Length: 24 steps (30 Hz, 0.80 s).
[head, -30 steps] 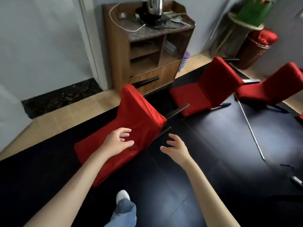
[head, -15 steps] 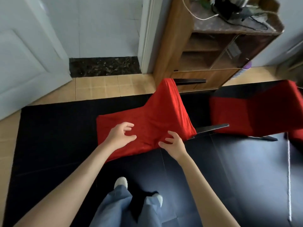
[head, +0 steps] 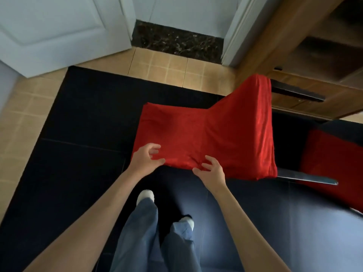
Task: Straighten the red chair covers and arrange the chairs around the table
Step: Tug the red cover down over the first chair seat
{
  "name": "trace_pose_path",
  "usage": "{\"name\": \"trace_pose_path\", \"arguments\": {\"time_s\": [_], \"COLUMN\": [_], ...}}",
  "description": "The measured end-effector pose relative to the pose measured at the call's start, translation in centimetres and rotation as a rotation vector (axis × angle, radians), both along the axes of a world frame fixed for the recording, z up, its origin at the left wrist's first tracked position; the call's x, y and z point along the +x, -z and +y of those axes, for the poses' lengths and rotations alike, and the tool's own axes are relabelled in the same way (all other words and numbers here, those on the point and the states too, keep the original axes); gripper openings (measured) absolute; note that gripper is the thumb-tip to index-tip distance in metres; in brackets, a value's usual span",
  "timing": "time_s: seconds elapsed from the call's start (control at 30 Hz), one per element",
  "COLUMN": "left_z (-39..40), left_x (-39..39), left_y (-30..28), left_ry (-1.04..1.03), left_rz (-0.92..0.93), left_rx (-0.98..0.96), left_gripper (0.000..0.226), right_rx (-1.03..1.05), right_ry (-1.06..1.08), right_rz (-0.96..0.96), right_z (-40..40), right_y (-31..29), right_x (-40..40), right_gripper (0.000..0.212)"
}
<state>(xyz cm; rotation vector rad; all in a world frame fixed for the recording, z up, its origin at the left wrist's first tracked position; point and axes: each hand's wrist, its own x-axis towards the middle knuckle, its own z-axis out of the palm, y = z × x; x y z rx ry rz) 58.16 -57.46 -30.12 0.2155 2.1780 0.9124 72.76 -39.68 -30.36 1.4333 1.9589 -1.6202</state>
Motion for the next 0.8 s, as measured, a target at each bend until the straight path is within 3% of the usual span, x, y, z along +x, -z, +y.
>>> {"name": "trace_pose_path", "arguments": {"time_s": [0.57,0.8], "left_z": [-1.9,-1.5], "left_x": [-1.7,-0.7], "left_y": [35.3,45.6], "left_ry": [0.052,-0.108], "left_rz": [0.013,0.022], "left_rx": [-0.190,-0.154], "left_gripper": [0.070,0.064], "right_rx": [-0.094,0.044], "right_ry": [0.063,0.216], "right_rz": [-0.060,-0.046], "right_z": [-0.9,-1.6], "right_y": [36.4,45.2], "right_x": [-3.7,-3.0], "right_gripper": [0.085,0.089]}}
